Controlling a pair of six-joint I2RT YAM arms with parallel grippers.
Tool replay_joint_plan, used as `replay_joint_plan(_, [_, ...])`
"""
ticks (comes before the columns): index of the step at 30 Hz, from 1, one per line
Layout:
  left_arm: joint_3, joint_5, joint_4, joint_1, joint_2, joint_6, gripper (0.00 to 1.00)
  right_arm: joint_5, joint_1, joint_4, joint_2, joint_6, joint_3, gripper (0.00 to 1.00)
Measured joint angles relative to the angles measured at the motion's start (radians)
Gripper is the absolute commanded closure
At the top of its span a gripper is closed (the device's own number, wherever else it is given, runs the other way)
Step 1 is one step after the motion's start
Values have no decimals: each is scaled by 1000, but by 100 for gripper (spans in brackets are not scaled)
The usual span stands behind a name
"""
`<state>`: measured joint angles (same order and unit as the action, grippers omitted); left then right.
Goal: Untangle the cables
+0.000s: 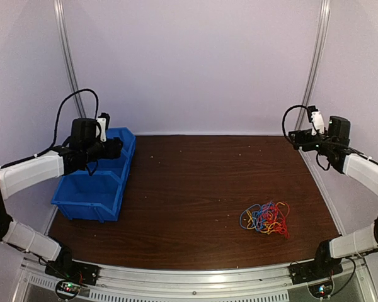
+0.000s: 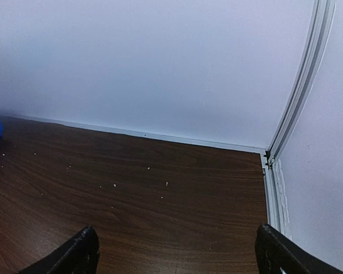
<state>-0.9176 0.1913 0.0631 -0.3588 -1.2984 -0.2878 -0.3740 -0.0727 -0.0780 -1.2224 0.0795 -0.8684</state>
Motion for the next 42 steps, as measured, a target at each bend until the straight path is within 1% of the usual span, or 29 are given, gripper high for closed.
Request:
replay_joint_plan(6, [-21,-47,-9,0,-143,-30,32,-17,-11,-53,-21,32,66,1])
replay_joint_plan(9, [-89,-54,19,-4,-241,-44,29,-58,-15,-72,-33,70,102,0])
replay_joint_plan(15, [-237,-56,60,-13,-407,-48,27,-130,-18,-63,-104,132,105,0])
replay_joint_plan(23, [-328,-52,127,-16,-495,-32,27,-229,-19,-44,-117,182,101,0])
replay_joint_plan(26, [-397,-32,156,-20,-536,-26,27,-264,-19,-40,-117,187,97,0])
replay_joint_plan(33, [-635,53,251,-25,-682,-59,27,-307,-19,-29,-117,202,85,0])
replay_joint_plan(42, [-739,120,333,-25,-798,-105,27,-326,-20,-19,-108,213,85,0])
